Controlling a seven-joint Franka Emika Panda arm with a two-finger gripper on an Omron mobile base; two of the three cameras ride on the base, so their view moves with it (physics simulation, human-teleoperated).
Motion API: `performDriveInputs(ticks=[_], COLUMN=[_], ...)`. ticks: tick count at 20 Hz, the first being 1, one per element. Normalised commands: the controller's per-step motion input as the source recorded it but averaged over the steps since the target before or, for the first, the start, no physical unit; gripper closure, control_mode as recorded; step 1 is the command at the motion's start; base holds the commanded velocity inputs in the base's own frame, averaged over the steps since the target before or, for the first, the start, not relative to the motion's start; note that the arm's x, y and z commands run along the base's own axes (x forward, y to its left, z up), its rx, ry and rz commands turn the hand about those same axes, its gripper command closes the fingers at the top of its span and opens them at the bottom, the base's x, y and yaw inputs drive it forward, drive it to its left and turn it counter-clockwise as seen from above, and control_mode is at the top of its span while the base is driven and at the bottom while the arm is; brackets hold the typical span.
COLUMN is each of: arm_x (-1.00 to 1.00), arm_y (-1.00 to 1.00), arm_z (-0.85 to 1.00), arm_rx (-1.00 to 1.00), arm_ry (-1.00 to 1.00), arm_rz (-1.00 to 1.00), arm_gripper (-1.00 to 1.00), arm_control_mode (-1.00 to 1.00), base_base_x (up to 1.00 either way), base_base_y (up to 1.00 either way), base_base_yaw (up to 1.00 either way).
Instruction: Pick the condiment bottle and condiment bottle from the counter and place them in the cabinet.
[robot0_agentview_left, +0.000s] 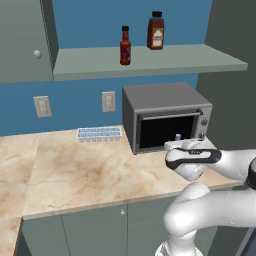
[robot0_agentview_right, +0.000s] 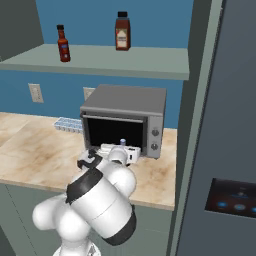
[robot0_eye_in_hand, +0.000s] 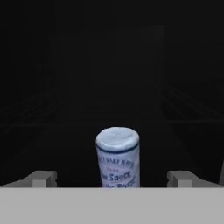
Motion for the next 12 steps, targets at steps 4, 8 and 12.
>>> performDriveInputs(ticks=[4, 8, 12], arm_x=[0.25, 0.45, 0.39], arm_y=[0.00, 0.00, 0.00], arm_z=[-0.04, -0.04, -0.15], arm_rx=[0.00, 0.00, -0.02], arm_ry=[0.00, 0.00, 0.00], arm_rz=[-0.08, -0.10, -0.08], arm_gripper=[-1.00, -1.00, -1.00], arm_control_mode=[-1.00, -1.00, -1.00], base_base_x=[0.00, 0.00, 0.00], base_base_y=[0.00, 0.00, 0.00], base_base_yaw=[0.00, 0.00, 0.00])
